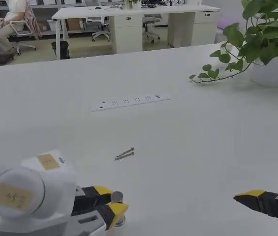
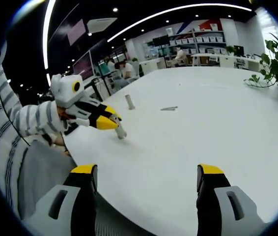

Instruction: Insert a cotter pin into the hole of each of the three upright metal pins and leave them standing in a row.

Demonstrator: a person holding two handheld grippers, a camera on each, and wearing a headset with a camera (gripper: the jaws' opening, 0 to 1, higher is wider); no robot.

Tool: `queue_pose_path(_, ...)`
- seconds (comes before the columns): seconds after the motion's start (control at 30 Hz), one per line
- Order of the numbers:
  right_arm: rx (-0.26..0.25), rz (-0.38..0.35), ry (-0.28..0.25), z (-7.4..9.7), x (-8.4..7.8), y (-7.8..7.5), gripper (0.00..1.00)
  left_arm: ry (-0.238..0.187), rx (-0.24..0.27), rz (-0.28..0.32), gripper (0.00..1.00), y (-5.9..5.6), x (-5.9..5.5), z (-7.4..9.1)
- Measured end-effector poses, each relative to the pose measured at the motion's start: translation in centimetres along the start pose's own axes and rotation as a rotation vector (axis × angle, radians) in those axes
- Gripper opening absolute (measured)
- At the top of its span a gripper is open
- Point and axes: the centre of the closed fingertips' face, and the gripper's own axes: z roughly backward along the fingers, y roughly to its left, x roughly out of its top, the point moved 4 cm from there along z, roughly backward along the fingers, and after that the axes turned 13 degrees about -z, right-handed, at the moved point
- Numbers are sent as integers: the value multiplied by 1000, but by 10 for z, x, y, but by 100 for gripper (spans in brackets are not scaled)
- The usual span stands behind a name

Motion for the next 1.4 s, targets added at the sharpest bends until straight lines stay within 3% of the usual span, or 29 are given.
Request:
queue_pose_path(0.4, -1, -6, 10, 0, -4, -1, 84, 14, -47, -40, 11, -20, -11, -6)
queue_pose_path(0.63, -4, -10, 17, 1, -6, -4, 84, 27, -65, -45, 11, -26, -18, -9)
queue_pose_path(0.77, -7, -10, 22, 1, -6, -5, 84, 8, -63, -17, 11, -26, -18, -9)
queue_pose_path(0.97, -5, -3, 35, 0, -6, -3, 84, 4, -66, -29, 11, -26, -19, -8)
queue_pose_path(1.4, 0, 2, 57, -5, -8, 1, 84, -6, -60, 16, 12, -26, -19, -8)
